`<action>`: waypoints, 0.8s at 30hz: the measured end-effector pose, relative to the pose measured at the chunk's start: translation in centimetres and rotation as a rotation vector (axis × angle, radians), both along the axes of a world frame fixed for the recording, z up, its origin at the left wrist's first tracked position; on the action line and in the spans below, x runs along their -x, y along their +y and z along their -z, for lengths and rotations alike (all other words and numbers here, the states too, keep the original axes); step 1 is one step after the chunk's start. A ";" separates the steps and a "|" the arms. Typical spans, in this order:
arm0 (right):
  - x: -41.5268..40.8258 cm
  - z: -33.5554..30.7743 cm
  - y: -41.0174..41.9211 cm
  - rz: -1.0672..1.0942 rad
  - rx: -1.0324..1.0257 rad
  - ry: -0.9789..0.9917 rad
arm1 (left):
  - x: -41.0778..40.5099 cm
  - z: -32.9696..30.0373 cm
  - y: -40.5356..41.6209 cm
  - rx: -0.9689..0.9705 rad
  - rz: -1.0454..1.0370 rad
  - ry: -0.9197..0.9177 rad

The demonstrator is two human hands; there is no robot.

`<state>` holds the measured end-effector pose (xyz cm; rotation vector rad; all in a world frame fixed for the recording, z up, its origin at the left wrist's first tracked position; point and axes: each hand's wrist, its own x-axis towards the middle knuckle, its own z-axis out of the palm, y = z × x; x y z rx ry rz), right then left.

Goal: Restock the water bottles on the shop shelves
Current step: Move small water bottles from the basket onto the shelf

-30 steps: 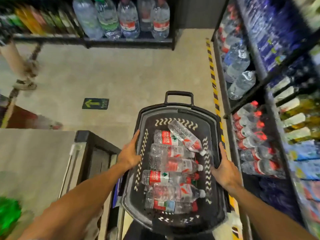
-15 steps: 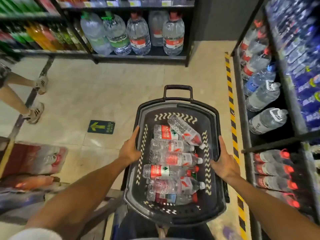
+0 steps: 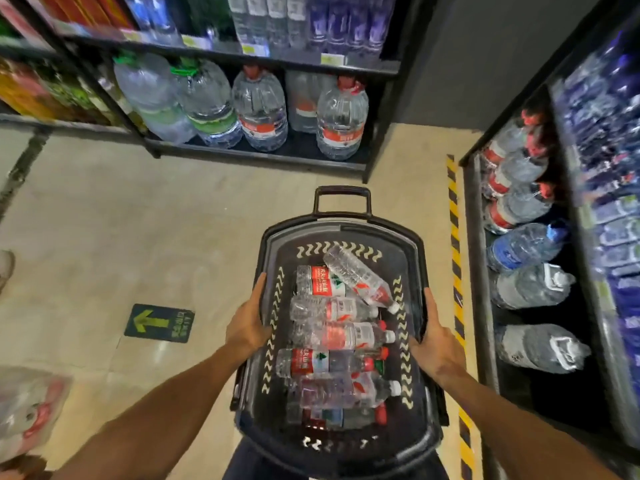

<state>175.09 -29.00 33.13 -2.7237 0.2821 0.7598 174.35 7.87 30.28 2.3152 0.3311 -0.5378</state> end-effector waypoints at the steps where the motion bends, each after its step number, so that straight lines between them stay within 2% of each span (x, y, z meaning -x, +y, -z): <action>1: -2.1 0.7 0.3 0.021 0.004 0.012 | -2.7 1.1 0.5 -0.004 0.009 0.007; 3: -6.2 2.4 0.7 0.041 0.010 0.021 | -6.7 3.1 1.0 -0.012 -0.004 0.019; 7: -14.5 6.5 2.2 0.015 -0.041 0.040 | -13.4 5.4 2.0 0.091 -0.133 0.023; 10: -21.1 9.7 2.2 0.003 -0.111 0.040 | -18.7 7.4 1.9 0.001 -0.108 0.066; 16: -32.9 16.4 1.4 -0.014 -0.151 0.073 | -28.4 12.1 0.7 -0.022 -0.186 0.091; 21: -39.6 23.4 1.2 0.016 -0.098 0.078 | -35.0 20.0 0.8 0.032 -0.169 0.132; 24: -41.5 28.1 1.4 0.062 -0.107 0.046 | -38.1 25.3 1.0 0.100 -0.141 0.074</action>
